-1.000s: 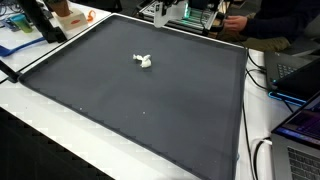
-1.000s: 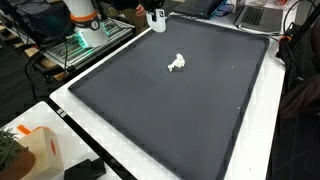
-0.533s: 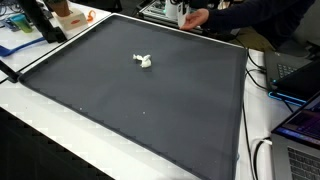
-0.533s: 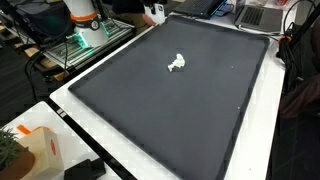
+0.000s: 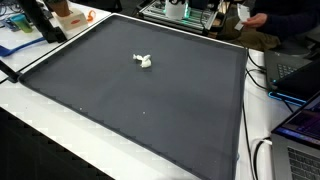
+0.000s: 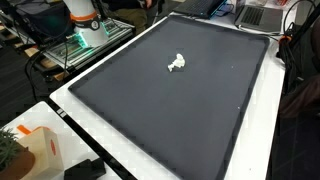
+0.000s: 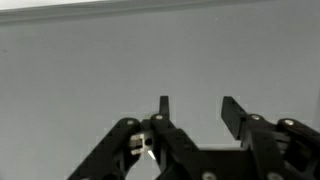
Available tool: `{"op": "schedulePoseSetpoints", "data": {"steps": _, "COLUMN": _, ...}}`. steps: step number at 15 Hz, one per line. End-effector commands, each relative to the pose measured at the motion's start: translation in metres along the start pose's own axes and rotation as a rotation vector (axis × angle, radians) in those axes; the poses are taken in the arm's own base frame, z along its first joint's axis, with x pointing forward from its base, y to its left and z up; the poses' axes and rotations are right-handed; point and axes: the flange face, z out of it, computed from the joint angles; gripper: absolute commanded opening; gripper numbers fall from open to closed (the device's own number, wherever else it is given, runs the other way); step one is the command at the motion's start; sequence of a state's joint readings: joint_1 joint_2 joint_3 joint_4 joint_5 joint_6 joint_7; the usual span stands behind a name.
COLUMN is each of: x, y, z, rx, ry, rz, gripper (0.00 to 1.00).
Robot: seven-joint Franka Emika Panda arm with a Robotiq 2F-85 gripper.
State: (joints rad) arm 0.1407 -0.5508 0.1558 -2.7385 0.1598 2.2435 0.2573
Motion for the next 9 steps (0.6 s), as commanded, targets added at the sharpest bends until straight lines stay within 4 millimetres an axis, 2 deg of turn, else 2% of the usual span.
{"op": "schedulePoseSetpoints", "data": {"steps": 1, "x": 0.002, "y": -0.008, "z": -0.009, "rx": -0.133, "ry": 0.132, "rz": 0.020, "gripper": 0.90}}
{"op": "schedulePoseSetpoints", "data": {"steps": 3, "x": 0.002, "y": -0.009, "z": -0.006, "rx": -0.201, "ry": 0.158, "rz": 0.113, "gripper": 1.00}}
{"op": "schedulePoseSetpoints", "data": {"steps": 4, "x": -0.009, "y": -0.006, "z": 0.004, "rx": -0.209, "ry": 0.128, "rz": 0.182, "gripper": 1.00}}
{"op": "schedulePoseSetpoints", "data": {"steps": 5, "x": 0.001, "y": -0.011, "z": -0.005, "rx": -0.160, "ry": 0.132, "rz": 0.097, "gripper": 0.95}}
{"op": "schedulePoseSetpoints", "data": {"steps": 6, "x": -0.001, "y": -0.011, "z": -0.001, "rx": -0.172, "ry": 0.128, "rz": 0.131, "gripper": 1.00}}
{"op": "schedulePoseSetpoints", "data": {"steps": 9, "x": -0.003, "y": -0.010, "z": 0.003, "rx": -0.181, "ry": 0.123, "rz": 0.164, "gripper": 1.00}}
